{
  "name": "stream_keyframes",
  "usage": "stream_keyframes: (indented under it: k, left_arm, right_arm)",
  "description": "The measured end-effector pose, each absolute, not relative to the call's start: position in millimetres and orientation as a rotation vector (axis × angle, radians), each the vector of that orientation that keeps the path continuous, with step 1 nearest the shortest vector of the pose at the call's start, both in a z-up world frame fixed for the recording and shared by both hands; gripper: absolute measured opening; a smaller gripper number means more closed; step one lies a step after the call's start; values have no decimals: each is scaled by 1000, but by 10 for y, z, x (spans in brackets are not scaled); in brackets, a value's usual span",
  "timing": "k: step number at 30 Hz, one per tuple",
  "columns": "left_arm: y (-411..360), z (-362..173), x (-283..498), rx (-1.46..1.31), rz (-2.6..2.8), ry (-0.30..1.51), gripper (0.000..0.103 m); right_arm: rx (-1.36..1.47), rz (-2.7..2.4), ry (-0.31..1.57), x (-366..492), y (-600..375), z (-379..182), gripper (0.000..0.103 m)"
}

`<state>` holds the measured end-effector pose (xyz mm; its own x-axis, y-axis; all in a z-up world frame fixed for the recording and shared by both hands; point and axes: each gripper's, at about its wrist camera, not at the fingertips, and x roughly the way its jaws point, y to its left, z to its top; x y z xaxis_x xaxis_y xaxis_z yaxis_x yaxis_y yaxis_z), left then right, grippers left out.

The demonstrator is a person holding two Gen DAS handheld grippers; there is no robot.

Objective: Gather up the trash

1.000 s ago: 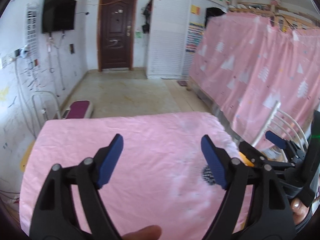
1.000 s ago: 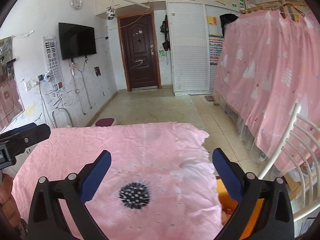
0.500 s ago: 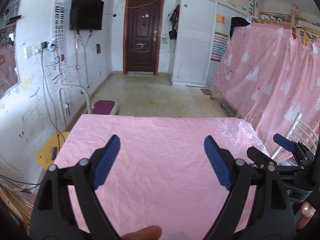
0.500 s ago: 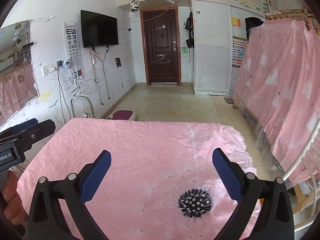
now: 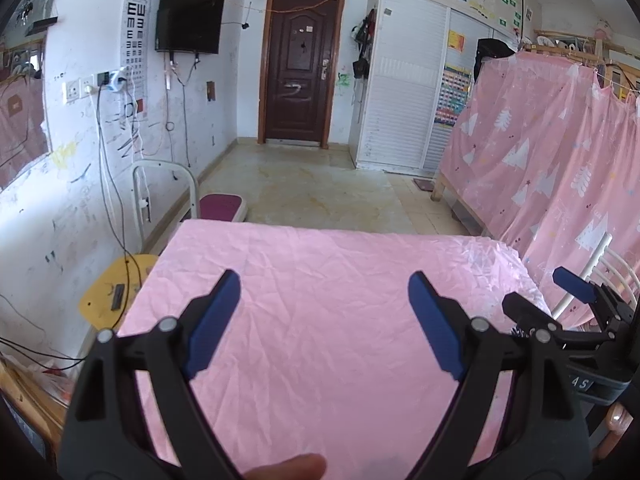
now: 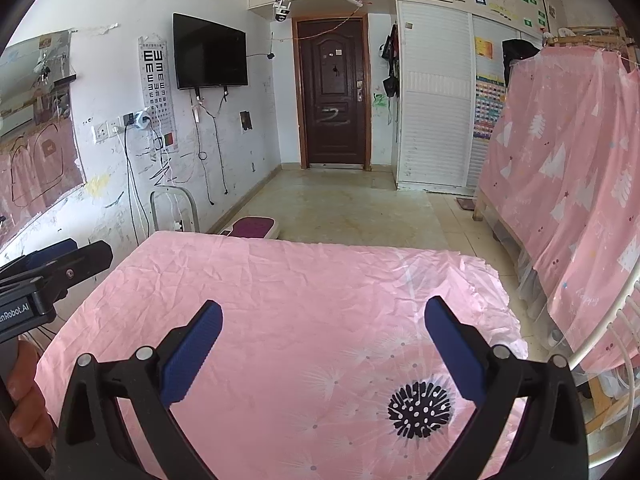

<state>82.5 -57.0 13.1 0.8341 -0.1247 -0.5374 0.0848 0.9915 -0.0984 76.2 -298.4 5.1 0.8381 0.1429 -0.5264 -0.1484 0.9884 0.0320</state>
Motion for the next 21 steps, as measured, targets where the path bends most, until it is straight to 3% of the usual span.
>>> stream_keyframes:
  k: [21]
  left_arm:
    - [-531, 114, 837, -72, -103, 576, 82]
  right_arm:
    - [-17, 160, 558, 767, -2957, 43, 91]
